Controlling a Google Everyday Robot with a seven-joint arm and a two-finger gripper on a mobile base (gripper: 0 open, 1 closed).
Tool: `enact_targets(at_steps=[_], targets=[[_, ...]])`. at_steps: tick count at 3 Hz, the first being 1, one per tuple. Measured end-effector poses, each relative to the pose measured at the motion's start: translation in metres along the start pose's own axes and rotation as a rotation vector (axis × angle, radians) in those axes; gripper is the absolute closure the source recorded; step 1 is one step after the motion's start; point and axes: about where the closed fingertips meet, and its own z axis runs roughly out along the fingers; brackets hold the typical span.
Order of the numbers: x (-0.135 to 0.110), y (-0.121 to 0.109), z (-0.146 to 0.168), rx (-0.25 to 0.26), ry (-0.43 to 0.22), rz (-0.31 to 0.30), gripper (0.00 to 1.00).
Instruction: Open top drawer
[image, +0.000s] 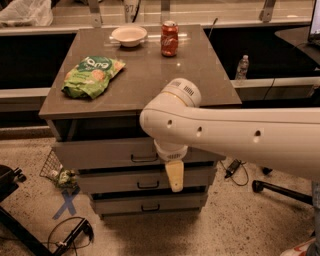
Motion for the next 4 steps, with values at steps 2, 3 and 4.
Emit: enact_targets(at_steps=[2,3,4], targets=[[0.072,-0.039,-0.039,0.052,0.011,0.096,0.00],[0.073,-0.038,-0.039,0.050,0.009,0.098,0.00],[0.089,-0.016,-0.046,0.038,0.002,0.106,0.16]])
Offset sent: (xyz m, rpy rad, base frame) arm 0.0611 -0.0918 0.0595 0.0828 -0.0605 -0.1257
